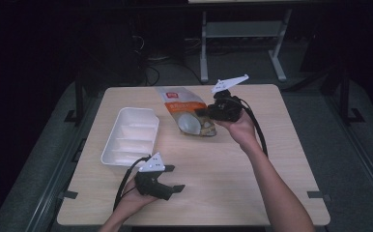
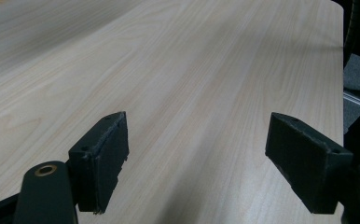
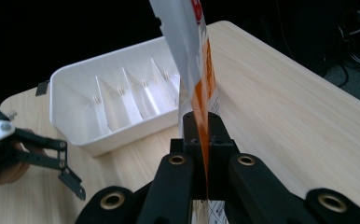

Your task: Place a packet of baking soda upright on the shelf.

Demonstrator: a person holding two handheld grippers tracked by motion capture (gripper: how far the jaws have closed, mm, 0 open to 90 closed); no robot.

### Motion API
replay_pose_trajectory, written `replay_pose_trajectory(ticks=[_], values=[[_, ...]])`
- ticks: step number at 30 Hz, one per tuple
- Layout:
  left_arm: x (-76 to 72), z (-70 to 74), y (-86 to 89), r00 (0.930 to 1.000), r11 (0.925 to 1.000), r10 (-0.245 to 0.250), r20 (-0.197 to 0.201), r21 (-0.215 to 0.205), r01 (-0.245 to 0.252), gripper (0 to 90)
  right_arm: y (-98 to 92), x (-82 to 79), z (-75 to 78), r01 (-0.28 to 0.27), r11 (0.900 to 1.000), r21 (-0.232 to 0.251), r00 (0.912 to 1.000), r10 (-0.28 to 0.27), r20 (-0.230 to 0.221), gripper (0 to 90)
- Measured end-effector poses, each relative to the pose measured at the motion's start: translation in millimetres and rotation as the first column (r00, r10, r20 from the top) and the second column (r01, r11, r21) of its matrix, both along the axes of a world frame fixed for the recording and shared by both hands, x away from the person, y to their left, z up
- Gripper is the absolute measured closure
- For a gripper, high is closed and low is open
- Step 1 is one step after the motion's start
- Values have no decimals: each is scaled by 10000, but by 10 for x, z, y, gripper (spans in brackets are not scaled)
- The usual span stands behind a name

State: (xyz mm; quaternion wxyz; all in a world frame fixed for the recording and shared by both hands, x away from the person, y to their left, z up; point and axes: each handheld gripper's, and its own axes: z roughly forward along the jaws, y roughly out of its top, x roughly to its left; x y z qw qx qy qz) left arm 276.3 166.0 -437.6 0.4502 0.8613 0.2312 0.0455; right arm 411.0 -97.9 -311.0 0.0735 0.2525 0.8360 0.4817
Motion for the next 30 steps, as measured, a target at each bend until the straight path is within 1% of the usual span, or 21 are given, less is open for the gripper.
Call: replay_pose_trajectory(ticks=[4,6,7,11,12,13,15,17,18,21,23,24,30], values=[[5,-7,6,10000,10000,9,-58,-2,-9,209,137,68,40,-185,9998,-20,9998,185,16,894],[4,-7,7,10000,10000,26,-22,10,-26,209,163,79,44,-190,9998,18,9998,189,57,894],[3,-4,8,10000,10000,50,15,37,-51,208,238,122,63,-291,9996,35,9996,290,47,894],[1,0,20,10000,10000,79,-5,-29,-79,208,356,180,93,-403,9992,72,9992,402,82,894],[1,0,20,10000,10000,79,-5,-29,-79,209,356,180,93,-403,9992,72,9992,402,82,894],[2,-1,24,10000,10000,63,-9,-22,-63,209,420,214,112,-473,9989,55,9988,473,97,894],[3,-4,29,10000,10000,35,-29,-6,-35,209,488,247,134,-566,9984,50,9983,566,117,894],[2,-7,29,10000,10000,40,-34,-8,-40,209,514,257,143,-563,9984,32,9983,562,176,894],[-1,-7,33,10000,10000,2,-40,-9,-2,209,591,294,181,-650,9979,34,9978,650,144,894],[-4,-10,30,10000,10000,-7,-25,-16,7,209,692,331,227,-757,9971,102,9970,754,199,894],[-4,-10,29,10000,10000,-15,-4,7,15,209,717,340,237,-752,9971,81,9969,750,218,894],[-4,-11,28,10000,10000,-39,12,13,39,209,790,372,258,-813,9966,89,9963,810,280,894],[-3,-3,44,10000,10000,-38,37,-2,38,209,987,462,286,-974,9951,168,9949,969,296,894]])
